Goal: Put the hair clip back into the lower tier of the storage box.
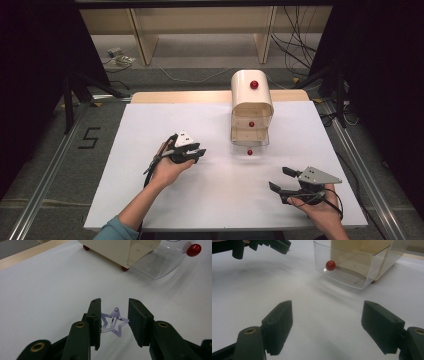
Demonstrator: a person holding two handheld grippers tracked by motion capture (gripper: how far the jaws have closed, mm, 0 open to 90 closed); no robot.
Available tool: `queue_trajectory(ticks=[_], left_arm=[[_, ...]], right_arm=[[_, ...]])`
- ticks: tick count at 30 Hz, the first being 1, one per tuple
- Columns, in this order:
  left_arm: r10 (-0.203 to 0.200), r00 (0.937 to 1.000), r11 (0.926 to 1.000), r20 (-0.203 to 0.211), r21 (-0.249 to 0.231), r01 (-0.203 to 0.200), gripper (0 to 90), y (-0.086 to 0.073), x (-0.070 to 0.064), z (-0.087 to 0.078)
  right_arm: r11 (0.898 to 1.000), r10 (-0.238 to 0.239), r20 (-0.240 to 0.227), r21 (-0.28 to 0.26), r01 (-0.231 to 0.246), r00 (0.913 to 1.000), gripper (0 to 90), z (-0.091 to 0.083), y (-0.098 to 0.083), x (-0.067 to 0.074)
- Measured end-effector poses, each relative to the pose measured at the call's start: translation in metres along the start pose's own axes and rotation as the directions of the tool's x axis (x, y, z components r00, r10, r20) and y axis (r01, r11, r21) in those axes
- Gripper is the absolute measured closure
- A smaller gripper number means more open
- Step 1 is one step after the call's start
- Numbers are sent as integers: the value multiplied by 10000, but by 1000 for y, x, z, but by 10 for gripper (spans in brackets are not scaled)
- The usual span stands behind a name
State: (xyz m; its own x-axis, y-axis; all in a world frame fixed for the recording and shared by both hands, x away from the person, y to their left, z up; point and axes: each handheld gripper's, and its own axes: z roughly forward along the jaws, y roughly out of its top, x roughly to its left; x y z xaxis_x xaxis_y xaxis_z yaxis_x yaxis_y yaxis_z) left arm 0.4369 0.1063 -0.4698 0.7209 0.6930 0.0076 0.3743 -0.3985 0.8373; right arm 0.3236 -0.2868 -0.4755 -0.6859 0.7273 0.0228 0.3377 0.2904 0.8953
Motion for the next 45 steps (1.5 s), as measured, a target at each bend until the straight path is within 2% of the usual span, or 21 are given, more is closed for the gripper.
queue_trajectory(ticks=[20,45], left_arm=[[170,9998,9991,-88,-379,-174,640,12,-2,-7],[326,9994,9972,81,-675,-319,640,27,-12,-7]], right_arm=[[10000,-8,4,-16,8,10000,256,0,0,0],[10000,5,4,-29,-5,10000,257,0,0,0]])
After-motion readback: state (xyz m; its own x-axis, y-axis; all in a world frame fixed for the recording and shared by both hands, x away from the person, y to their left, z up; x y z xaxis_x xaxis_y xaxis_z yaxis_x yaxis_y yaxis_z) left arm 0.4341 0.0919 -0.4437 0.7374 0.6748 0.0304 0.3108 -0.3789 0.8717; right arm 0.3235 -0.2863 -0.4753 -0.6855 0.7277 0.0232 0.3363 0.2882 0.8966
